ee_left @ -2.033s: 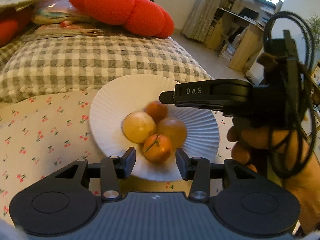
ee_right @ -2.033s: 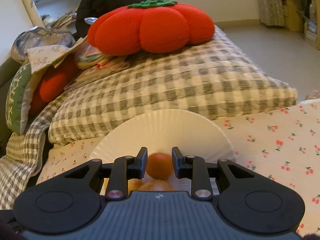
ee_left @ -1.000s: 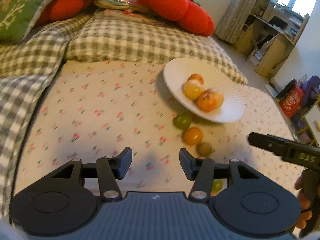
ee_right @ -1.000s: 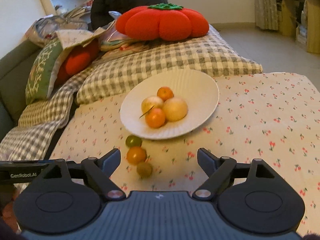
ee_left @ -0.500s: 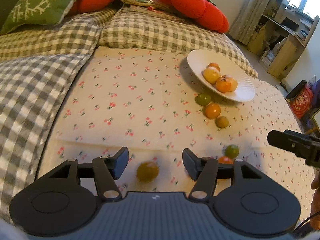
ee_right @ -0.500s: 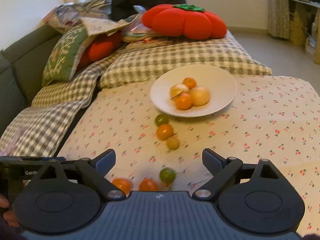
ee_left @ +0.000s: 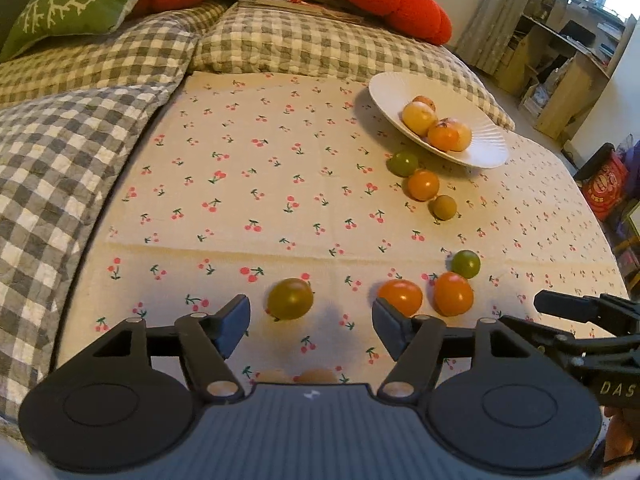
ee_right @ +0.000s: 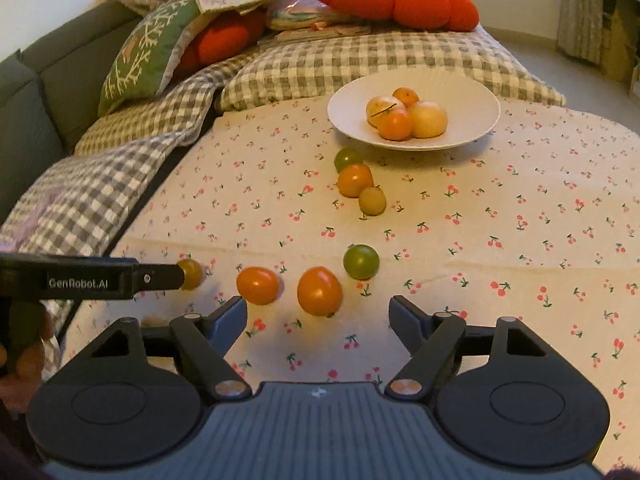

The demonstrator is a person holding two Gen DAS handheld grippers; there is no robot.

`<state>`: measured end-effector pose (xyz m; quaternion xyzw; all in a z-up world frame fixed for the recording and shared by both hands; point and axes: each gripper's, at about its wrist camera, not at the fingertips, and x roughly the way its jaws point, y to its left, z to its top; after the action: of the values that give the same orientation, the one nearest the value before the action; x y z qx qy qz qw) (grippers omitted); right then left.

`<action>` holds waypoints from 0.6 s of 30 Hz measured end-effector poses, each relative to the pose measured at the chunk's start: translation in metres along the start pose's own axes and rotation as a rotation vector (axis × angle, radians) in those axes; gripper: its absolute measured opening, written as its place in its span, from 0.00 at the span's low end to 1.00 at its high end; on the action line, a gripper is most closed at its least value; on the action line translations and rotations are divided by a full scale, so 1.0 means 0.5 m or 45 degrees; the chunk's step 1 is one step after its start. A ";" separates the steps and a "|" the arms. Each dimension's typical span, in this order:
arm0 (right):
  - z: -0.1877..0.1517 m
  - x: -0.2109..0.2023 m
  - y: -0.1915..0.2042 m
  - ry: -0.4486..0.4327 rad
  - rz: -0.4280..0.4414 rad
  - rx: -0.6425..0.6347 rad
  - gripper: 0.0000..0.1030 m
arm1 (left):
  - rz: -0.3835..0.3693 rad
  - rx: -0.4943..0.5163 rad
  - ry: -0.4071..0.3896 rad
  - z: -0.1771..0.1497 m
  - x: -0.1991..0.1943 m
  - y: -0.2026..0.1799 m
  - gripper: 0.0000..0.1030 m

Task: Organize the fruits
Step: 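Withdraw both open tools from the plate toward the tomatoes, then grasp an orange-red tomato with the left tool while the right tool grasps another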

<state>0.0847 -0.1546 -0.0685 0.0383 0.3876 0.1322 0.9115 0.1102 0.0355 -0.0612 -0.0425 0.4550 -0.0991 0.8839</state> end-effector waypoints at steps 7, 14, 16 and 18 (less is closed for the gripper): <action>-0.011 0.007 0.016 -0.005 -0.050 -0.099 0.72 | 0.037 0.030 -0.012 -0.004 0.015 -0.009 0.64; -0.031 0.001 0.007 -0.018 -0.097 -0.086 0.72 | 0.048 0.107 -0.014 -0.005 0.030 -0.029 0.71; -0.035 0.002 0.007 -0.017 -0.104 -0.094 0.72 | 0.039 0.129 -0.016 -0.004 0.033 -0.037 0.71; -0.037 0.002 0.009 -0.015 -0.104 -0.102 0.69 | 0.040 0.168 -0.014 -0.004 0.036 -0.050 0.71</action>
<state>0.0711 -0.1508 -0.0813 -0.0135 0.3780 0.1100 0.9191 0.1153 0.0074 -0.0726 0.0223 0.4433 -0.1149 0.8887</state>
